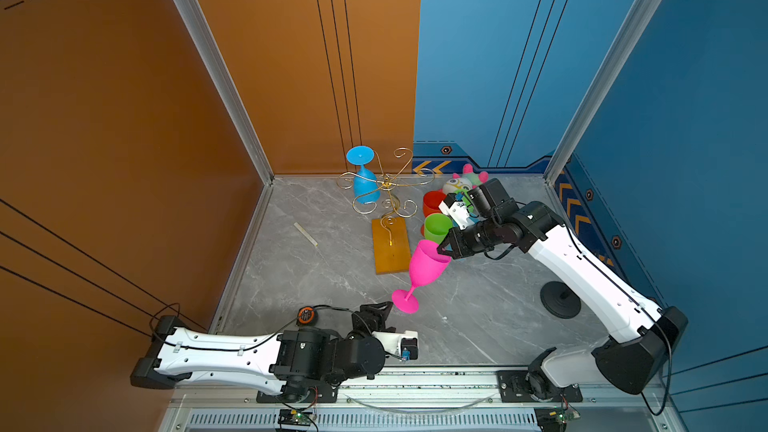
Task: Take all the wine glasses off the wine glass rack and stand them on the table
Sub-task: 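Swing the pink glass upright and lower it onto the table with the left gripper, then open the left gripper and draw it back from the standing pink glass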
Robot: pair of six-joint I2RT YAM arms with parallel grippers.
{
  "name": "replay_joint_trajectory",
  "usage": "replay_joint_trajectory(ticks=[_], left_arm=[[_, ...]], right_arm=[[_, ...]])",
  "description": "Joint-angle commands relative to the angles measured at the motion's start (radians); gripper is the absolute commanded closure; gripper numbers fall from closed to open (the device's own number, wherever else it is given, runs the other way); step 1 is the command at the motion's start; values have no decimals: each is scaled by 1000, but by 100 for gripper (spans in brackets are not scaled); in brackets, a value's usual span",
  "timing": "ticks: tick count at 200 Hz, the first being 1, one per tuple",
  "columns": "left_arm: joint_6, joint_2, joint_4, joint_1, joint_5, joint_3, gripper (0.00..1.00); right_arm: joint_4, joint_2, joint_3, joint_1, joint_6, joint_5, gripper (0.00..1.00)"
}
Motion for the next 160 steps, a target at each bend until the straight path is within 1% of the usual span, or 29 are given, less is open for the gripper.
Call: replay_joint_trajectory(ticks=[1, 21, 52, 84, 114, 140, 160], left_arm=[[-169, -52, 68, 26, 71, -34, 31], [-262, -94, 113, 50, 46, -54, 26], [-358, -135, 116, 92, 14, -60, 20], [-455, -161, 114, 181, 13, -50, 16], [-538, -167, 91, 284, 27, -34, 15], [-579, -159, 47, 350, 33, -12, 15], [-591, -161, 13, 381, 37, 0, 15]], right_arm=[[-36, -35, 21, 16, -43, 177, 100], [-34, -38, 9, 38, -59, 283, 100], [-7, -45, -22, 65, -74, 383, 100], [101, -62, -106, 76, -70, 415, 100], [187, -66, -176, 83, -67, 486, 100], [260, -65, -225, 83, -69, 524, 100], [309, -61, -261, 83, -73, 537, 100]])
